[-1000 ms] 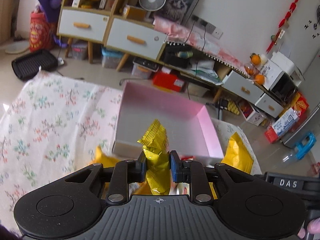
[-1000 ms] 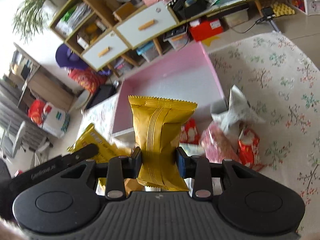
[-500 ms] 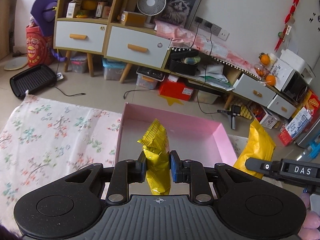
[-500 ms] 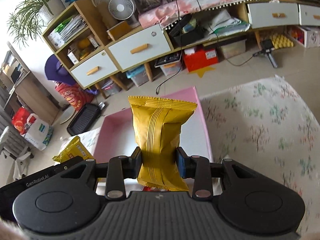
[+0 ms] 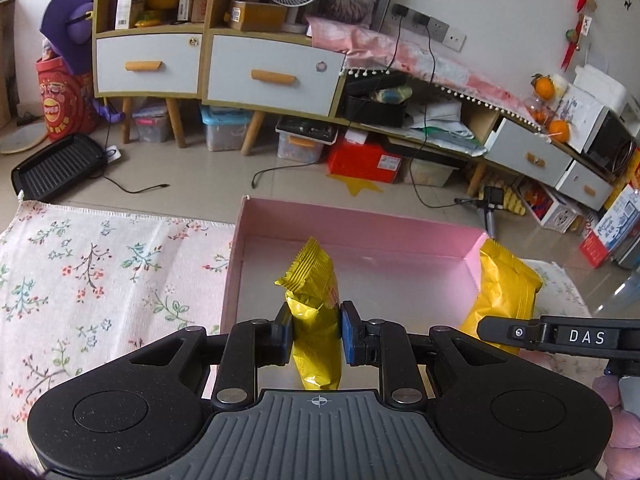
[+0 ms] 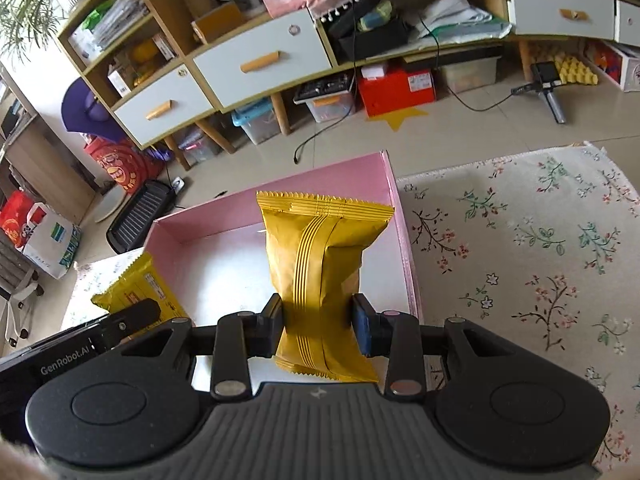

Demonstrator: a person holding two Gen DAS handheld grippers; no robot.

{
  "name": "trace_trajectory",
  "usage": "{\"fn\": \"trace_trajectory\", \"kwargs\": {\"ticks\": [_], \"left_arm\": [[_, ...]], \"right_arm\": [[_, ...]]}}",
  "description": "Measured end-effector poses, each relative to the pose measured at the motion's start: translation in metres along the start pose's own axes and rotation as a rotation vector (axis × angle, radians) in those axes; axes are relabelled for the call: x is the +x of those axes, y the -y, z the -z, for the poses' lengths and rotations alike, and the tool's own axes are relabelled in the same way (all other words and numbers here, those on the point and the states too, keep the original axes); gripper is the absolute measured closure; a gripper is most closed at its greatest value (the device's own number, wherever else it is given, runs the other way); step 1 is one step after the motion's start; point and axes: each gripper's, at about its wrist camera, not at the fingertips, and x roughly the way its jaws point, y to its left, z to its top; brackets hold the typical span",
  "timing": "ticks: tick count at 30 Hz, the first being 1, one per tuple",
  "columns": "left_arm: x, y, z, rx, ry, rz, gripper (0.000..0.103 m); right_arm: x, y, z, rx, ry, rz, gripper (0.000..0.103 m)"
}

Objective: Organize snacks
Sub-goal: 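Carry both packets into the pink box and open both tools to release them, then move both open tools back over the snack pile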

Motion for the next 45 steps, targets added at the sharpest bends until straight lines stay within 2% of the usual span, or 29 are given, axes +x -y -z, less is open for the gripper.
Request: {"fn": "trace_trajectory", "kwargs": {"ticks": [3,6,7,8,9,10,14,28,38,45], "left_arm": [[0.004,0.0,-0.003,0.006,0.02,0.0,0.081],[0.003,0.003,-0.005,0.037,0.057,-0.023,0.074],[0.003,0.004,-0.005,0.048,0.063,-0.032,0.066],[0.002,0.004,-0.005,0.053,0.069,-0.039,0.055],[0.001,0.004,-0.004,0.054,0.075,-0.043,0.05],[-0.001,0.004,-0.004,0.053,0.079,-0.047,0.046],[-0.007,0.003,-0.004,0.049,0.083,-0.052,0.038],[-0.06,0.007,0.01,0.054,0.046,-0.037,0.024],[-0.099,0.011,0.043,0.105,-0.01,-0.038,0.014],[-0.122,0.01,0.07,0.135,-0.057,-0.045,0.012]], "right_arm": [[0.005,0.001,-0.001,-0.001,-0.002,0.013,0.071],[0.004,0.003,-0.003,0.009,0.01,0.013,0.069],[0.003,0.004,-0.003,0.018,0.016,0.02,0.066],[0.002,0.005,-0.003,0.024,0.023,0.023,0.054],[0.001,0.006,-0.002,0.026,0.029,0.026,0.046],[-0.002,0.006,-0.002,0.024,0.034,0.028,0.045],[-0.005,0.007,-0.001,0.024,0.026,0.029,0.041],[-0.048,0.003,0.008,0.006,0.029,0.025,0.023],[-0.078,-0.003,0.036,-0.044,0.017,0.021,0.012],[-0.092,0.0,0.058,-0.029,0.001,0.009,0.01]]}}
